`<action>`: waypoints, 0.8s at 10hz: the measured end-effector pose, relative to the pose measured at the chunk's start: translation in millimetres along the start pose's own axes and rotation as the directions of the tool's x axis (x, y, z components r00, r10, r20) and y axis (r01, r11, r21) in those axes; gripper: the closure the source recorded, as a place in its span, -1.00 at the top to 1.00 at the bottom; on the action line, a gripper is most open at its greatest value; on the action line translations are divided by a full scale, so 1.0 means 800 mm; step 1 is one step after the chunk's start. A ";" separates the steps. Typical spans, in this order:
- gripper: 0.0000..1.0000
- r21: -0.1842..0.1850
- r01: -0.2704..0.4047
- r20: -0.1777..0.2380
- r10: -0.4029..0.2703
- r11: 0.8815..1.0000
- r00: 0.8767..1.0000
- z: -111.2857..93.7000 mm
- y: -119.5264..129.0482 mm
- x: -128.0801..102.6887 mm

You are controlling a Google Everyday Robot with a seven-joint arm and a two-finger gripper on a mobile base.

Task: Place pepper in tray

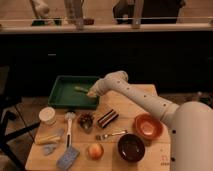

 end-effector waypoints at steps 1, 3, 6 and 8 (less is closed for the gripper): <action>-1.00 0.001 0.002 -0.006 -0.002 1.000 1.000 0.004 -0.002 -0.001; -1.00 0.001 0.000 -0.014 0.000 1.000 1.000 0.008 -0.003 -0.001; -1.00 -0.007 0.000 -0.017 0.000 1.000 1.000 0.012 -0.004 0.000; -0.74 -0.009 -0.001 -0.021 0.001 1.000 1.000 0.015 -0.005 -0.001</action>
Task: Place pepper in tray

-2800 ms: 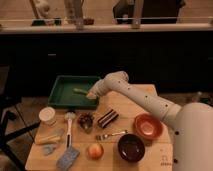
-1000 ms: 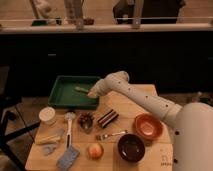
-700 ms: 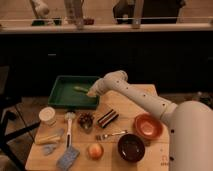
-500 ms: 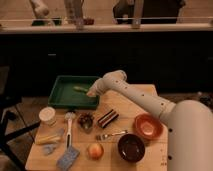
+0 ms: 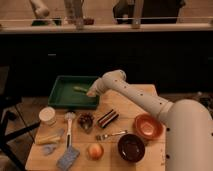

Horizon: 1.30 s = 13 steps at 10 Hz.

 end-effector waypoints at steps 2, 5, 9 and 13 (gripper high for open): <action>-0.32 -0.006 -0.003 0.002 0.003 1.000 1.000 0.003 0.000 -0.002; 0.32 -0.008 -0.009 0.006 0.009 1.000 1.000 0.004 -0.001 -0.001; 0.60 -0.002 -0.005 0.020 0.005 1.000 1.000 0.002 0.000 -0.004; 0.60 -0.005 0.006 0.030 -0.005 1.000 1.000 0.000 -0.002 -0.009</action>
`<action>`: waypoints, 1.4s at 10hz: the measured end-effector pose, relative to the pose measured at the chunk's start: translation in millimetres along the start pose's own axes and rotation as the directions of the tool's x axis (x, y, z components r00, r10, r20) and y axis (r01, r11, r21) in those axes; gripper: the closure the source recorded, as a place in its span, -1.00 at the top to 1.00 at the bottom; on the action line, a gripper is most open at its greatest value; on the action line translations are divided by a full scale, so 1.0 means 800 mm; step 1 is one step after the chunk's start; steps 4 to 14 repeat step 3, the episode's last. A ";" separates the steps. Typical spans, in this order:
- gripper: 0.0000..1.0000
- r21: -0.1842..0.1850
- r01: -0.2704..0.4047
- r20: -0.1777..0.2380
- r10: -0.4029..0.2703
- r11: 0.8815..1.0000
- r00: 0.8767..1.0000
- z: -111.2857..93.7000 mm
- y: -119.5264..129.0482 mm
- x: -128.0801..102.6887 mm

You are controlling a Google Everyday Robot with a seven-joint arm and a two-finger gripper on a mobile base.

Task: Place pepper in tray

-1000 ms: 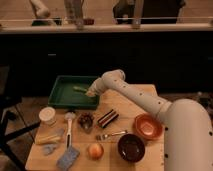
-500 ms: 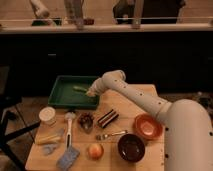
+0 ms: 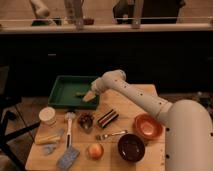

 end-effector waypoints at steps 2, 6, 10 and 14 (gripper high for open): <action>0.60 0.015 0.017 0.007 -0.017 1.000 1.000 -0.009 -0.003 -0.007; 0.60 0.023 0.023 0.010 -0.023 0.999 1.000 -0.015 -0.004 -0.010; 0.60 0.023 0.023 0.010 -0.023 0.999 1.000 -0.015 -0.004 -0.010; 0.60 0.023 0.023 0.010 -0.023 0.999 1.000 -0.015 -0.004 -0.010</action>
